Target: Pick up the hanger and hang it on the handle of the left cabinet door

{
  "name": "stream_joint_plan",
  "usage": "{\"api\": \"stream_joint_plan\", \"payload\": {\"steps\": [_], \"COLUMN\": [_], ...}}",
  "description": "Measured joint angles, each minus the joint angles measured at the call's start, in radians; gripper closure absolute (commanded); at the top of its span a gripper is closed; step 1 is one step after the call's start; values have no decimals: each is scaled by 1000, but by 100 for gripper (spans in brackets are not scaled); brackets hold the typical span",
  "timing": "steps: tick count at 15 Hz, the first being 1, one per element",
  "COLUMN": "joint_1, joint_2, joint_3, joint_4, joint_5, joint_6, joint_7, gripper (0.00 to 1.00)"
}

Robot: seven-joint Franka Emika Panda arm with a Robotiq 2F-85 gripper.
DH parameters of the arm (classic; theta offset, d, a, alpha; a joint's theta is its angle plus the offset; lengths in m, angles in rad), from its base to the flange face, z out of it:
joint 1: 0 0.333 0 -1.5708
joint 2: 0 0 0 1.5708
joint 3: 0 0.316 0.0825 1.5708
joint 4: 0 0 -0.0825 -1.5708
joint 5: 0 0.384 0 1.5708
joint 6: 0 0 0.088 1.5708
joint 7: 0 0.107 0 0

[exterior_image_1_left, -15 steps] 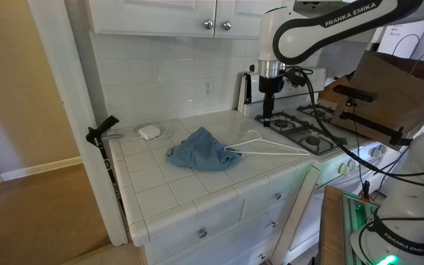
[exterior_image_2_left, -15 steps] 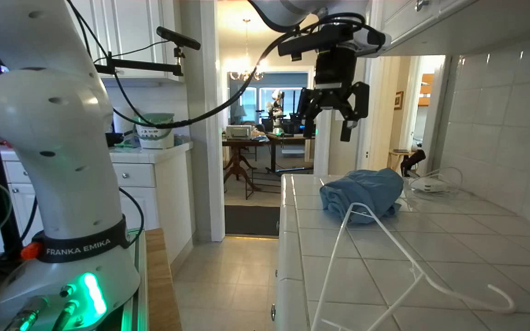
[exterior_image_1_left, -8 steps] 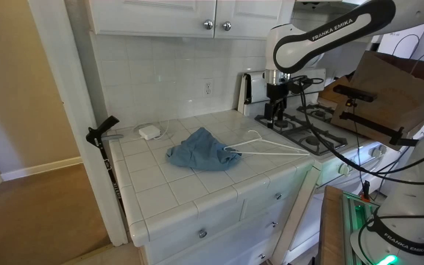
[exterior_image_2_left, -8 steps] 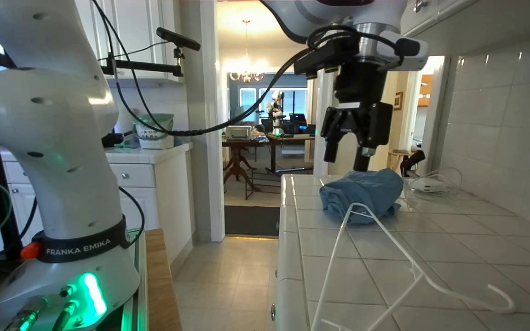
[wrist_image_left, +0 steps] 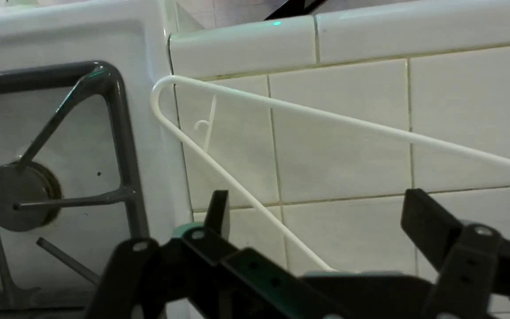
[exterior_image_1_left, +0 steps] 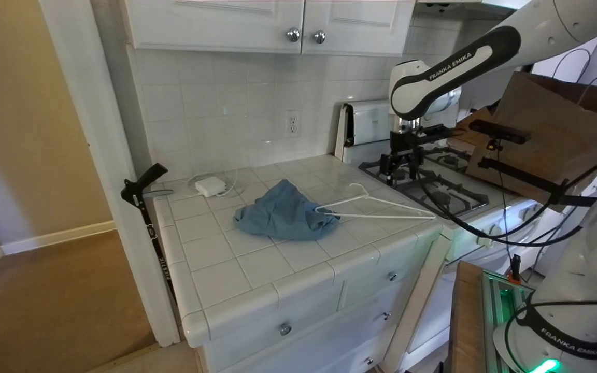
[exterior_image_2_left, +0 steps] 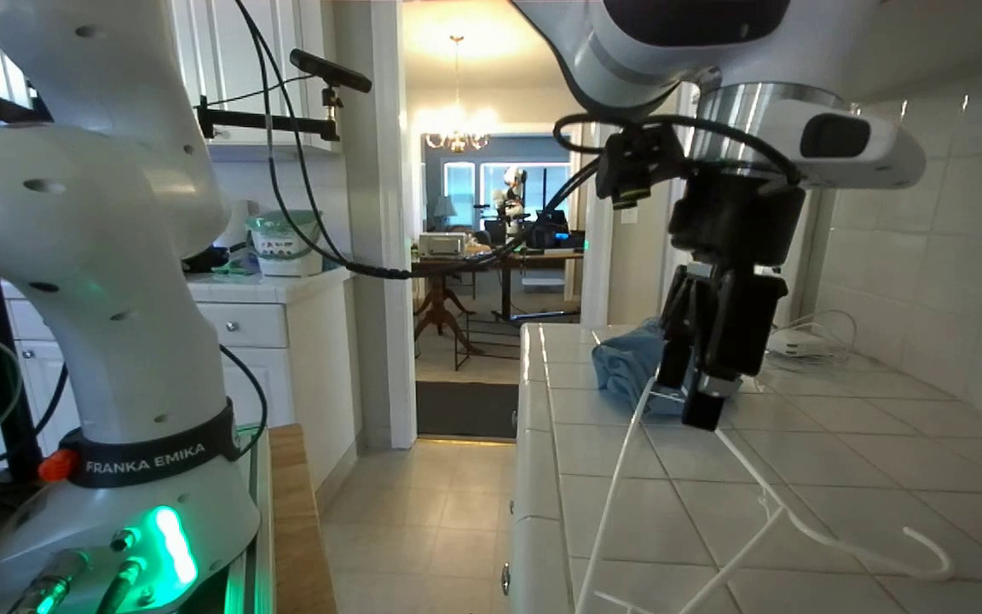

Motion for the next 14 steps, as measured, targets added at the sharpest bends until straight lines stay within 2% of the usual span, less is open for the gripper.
{"api": "stream_joint_plan", "payload": {"steps": [9, 11, 14], "joint_1": [-1, -3, -9], "joint_2": [16, 17, 23], "joint_3": [0, -5, -21], "joint_4": [2, -8, -28], "joint_5": [7, 73, 193], "joint_6": [16, 80, 178], "joint_7": [24, -69, -274], "gripper": [0, 0, 0]}}
